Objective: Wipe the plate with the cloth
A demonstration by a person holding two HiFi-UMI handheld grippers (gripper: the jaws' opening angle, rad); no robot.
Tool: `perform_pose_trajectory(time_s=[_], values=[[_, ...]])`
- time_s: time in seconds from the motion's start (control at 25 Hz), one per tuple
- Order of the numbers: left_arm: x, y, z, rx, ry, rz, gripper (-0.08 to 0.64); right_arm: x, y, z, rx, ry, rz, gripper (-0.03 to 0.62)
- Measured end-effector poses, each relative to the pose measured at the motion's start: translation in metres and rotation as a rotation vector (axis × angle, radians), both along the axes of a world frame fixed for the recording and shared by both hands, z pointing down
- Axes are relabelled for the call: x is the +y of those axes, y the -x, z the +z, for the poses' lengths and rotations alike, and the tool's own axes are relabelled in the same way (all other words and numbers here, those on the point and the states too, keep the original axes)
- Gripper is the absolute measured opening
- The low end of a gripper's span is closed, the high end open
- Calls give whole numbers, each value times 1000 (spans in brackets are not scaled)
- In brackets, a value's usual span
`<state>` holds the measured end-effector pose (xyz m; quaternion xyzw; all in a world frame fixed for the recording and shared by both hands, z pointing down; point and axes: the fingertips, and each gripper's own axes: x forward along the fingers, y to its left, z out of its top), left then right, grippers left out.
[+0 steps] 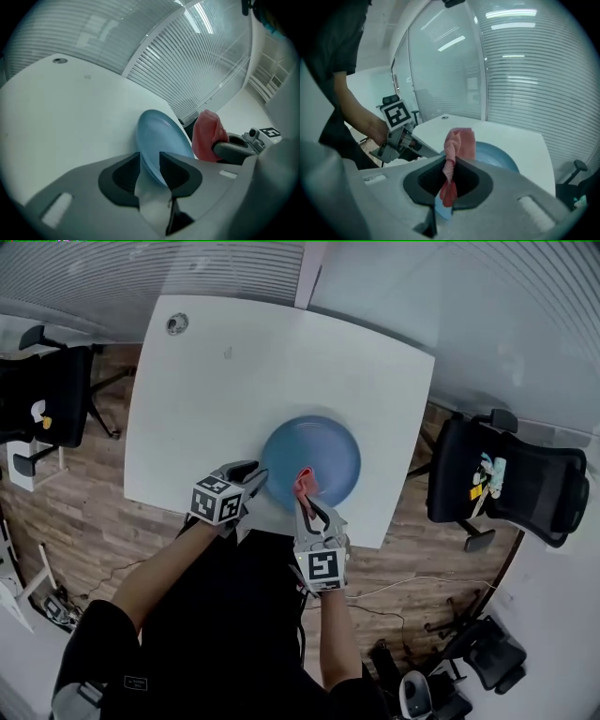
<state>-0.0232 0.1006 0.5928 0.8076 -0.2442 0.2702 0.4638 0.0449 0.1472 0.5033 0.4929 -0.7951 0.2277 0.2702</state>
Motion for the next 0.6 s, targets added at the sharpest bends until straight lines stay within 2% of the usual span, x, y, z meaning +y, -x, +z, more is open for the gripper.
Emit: perform_pose_trajectory(time_s=[0.12, 0.24, 0.48, 0.6], values=[[0, -5, 12, -24, 24, 0, 138, 8, 8, 29, 57, 119, -136, 26], [-1, -7, 20, -45, 43, -14, 89, 20, 13, 57, 112, 228, -253, 25], [-5, -5, 21, -26, 84, -88, 64, 47, 21, 102, 173, 467, -439, 25], [-6, -6, 21, -17, 98, -117, 55, 55, 30, 113, 185, 555, -529, 25]])
